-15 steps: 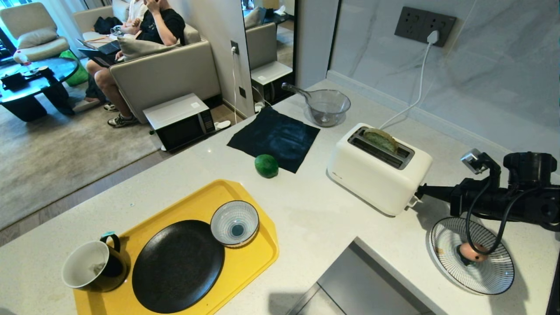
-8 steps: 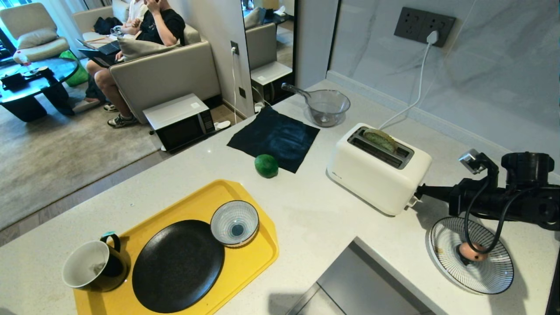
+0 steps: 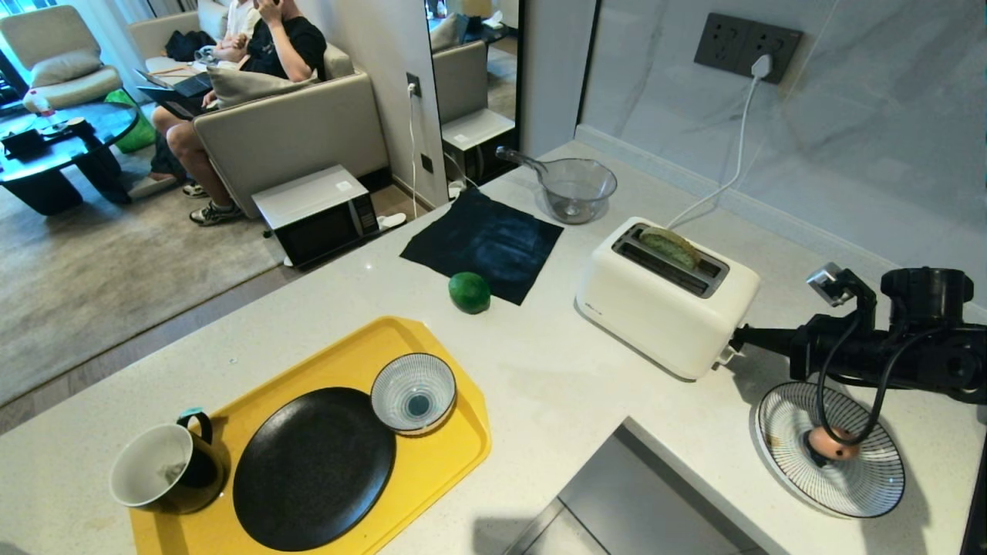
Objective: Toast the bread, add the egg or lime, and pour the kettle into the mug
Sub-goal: Use a bread toaster
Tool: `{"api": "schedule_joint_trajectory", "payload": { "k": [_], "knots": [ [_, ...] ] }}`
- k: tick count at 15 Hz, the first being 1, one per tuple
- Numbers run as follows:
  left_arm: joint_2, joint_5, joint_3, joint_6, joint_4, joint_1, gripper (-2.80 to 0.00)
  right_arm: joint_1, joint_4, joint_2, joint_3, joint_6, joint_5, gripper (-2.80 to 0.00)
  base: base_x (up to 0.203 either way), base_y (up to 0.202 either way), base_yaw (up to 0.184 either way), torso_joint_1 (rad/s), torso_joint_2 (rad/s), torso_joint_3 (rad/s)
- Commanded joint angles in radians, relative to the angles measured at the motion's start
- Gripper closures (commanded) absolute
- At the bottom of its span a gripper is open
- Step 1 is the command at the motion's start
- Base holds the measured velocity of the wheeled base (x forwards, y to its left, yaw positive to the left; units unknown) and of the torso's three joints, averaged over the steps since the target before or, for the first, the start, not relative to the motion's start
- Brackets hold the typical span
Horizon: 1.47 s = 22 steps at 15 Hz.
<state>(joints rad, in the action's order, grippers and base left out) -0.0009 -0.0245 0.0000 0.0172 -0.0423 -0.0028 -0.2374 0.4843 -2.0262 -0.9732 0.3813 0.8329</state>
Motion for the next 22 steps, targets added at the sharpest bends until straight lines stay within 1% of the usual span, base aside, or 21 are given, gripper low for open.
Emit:
{"api": "schedule_joint_trajectory", "payload": {
  "k": [1,22],
  "knots": [
    [-0.001,0.0,0.017,0.0,-0.001,0.0,0.0,0.0,0.004,-0.003,-0.002,0.002,0.005,0.0,0.0,0.0,0.0,0.0,0.0,0.0],
    [-0.001,0.0,0.017,0.0,-0.001,0.0,0.0,0.0,0.002,-0.009,-0.013,0.002,0.005,0.0,0.0,0.0,0.0,0.0,0.0,0.0]
  ]
}}
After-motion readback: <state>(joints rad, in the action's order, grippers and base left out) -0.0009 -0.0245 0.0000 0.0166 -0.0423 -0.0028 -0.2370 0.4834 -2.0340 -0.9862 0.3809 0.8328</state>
